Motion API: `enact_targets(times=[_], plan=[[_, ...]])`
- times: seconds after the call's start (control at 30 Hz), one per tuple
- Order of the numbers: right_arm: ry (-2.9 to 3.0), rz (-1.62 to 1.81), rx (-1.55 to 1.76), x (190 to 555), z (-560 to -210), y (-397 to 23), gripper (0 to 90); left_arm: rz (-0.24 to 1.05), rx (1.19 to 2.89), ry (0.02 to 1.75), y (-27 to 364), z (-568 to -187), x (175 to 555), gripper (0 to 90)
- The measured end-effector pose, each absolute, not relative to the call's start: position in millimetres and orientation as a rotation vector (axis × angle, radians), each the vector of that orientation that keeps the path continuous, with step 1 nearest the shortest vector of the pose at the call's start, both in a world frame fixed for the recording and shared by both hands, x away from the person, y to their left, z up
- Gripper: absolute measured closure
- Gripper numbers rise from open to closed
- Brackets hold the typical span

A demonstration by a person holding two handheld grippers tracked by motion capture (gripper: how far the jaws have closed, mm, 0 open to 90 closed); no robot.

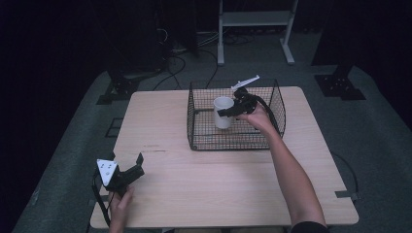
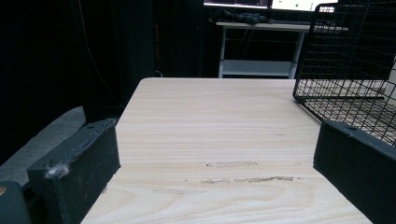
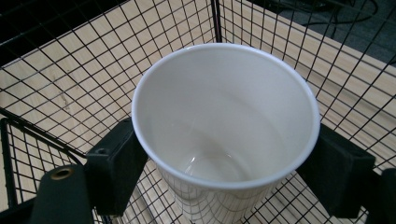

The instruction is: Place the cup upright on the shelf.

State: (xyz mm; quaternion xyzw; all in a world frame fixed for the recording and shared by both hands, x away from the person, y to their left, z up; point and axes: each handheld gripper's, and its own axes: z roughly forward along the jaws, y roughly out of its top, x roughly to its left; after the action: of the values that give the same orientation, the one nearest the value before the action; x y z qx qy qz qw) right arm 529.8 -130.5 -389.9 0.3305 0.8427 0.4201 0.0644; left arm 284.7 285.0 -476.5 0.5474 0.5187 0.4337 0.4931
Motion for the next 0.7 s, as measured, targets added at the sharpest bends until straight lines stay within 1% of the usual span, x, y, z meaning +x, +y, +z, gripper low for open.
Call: enact_targets(times=[0.7], plan=[[2.576, 1.112, 1.004, 533, -403, -126, 19.8, 1.051, 1.329, 1.257, 285, -476, 285, 0.0]])
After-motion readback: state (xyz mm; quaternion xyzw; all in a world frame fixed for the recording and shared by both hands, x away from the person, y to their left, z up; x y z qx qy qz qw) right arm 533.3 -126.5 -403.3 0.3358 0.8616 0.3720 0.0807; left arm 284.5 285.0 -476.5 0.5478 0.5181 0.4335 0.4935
